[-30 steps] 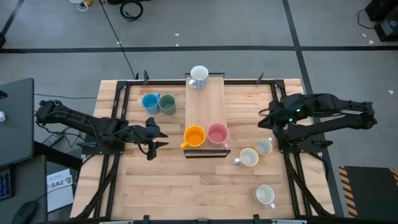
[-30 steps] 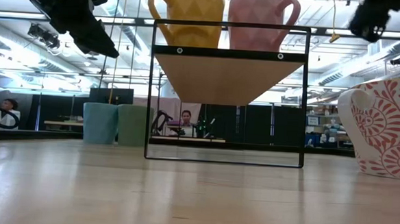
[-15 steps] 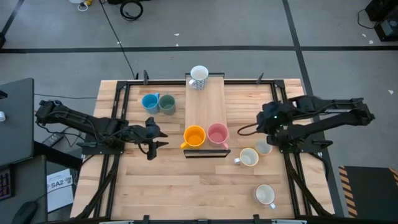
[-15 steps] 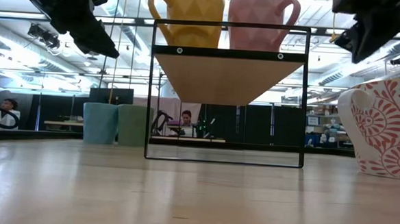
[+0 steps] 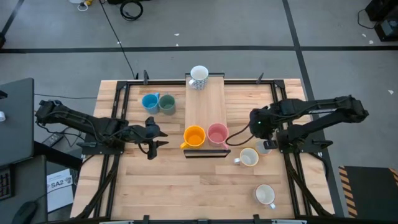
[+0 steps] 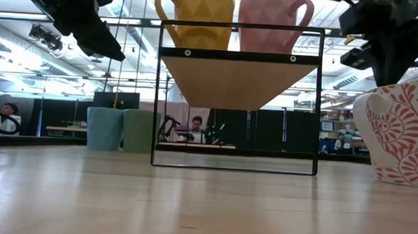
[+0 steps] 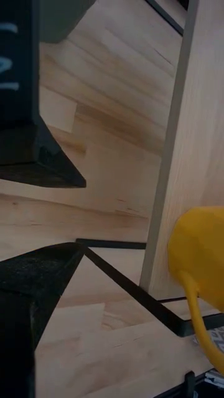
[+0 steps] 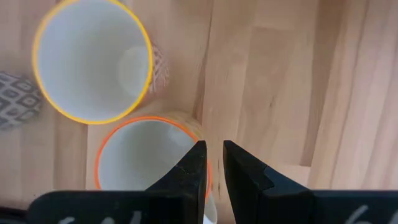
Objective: Place coffee mugs
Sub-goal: Put the orange patterned mug on the shelf
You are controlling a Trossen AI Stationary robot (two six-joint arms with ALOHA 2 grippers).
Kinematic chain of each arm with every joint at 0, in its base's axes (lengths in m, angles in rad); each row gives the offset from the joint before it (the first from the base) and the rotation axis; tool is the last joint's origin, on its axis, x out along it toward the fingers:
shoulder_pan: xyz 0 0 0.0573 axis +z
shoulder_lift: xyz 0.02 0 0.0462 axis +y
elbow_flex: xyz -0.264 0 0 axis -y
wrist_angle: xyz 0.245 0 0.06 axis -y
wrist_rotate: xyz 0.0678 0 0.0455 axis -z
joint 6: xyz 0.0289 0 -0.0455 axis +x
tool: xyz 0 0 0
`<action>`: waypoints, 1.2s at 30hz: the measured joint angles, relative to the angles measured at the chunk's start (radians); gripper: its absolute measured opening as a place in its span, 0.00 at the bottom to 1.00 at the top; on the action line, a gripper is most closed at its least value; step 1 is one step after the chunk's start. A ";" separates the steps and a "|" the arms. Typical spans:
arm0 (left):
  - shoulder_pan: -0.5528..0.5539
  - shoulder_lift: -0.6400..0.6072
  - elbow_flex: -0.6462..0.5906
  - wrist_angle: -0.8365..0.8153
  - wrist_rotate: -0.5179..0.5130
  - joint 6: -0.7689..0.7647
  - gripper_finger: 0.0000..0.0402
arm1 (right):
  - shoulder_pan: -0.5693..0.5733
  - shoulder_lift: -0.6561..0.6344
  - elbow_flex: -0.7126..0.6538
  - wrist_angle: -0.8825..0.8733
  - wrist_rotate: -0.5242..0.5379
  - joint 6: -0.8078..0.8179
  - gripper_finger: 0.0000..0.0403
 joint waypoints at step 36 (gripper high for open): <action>0.036 0.000 0.000 -0.001 0.000 -0.018 0.40 | 0.000 0.136 -0.001 -0.041 0.062 0.006 0.32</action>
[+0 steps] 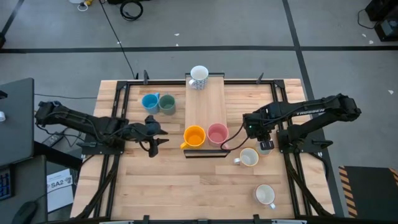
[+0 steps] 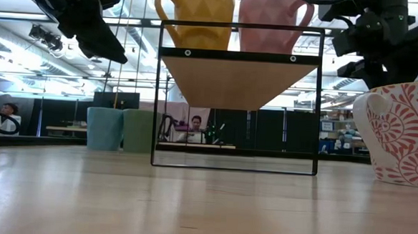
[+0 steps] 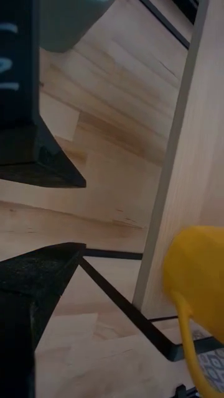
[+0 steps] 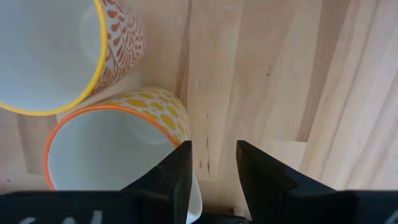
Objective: Place coffee mugs
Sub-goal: Put the orange patterned mug on the shelf
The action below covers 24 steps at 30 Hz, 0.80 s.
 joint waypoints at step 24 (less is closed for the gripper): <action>0.001 0.000 0.000 0.000 0.000 0.000 0.40 | 0.080 0.000 0.021 -0.027 -0.074 -0.104 0.32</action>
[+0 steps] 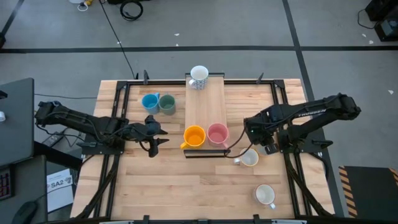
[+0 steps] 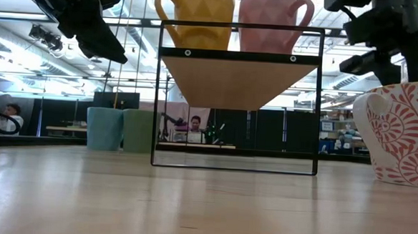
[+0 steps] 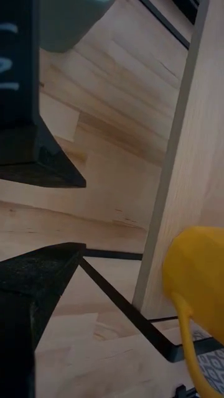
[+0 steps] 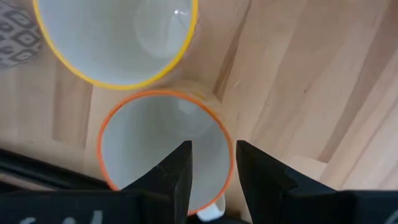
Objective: Place coffee mugs
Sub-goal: Put the orange patterned mug on the shelf
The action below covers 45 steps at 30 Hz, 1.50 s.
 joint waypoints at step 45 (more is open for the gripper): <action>0.000 0.000 0.000 0.000 0.000 0.002 0.40 | -0.123 -0.050 -0.120 0.027 0.051 0.211 0.06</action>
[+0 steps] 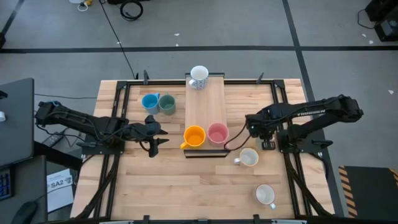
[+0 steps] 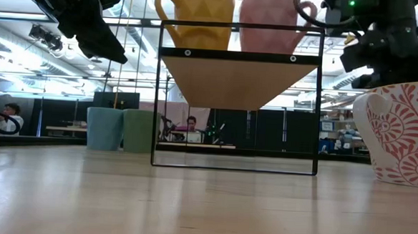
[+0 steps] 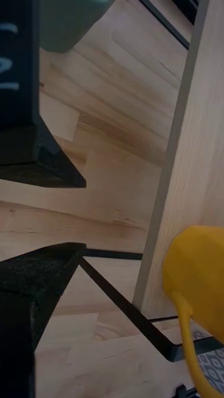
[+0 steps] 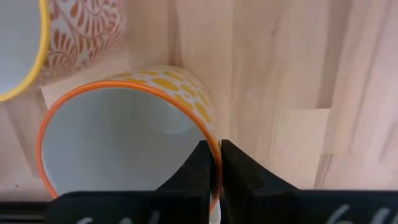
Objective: Place coffee mugs
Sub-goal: Put the orange patterned mug on the shelf
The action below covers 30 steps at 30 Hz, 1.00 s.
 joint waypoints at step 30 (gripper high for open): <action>0.000 0.000 0.000 0.000 0.000 0.002 0.40 | -0.314 -0.169 0.002 0.085 -0.012 0.136 0.06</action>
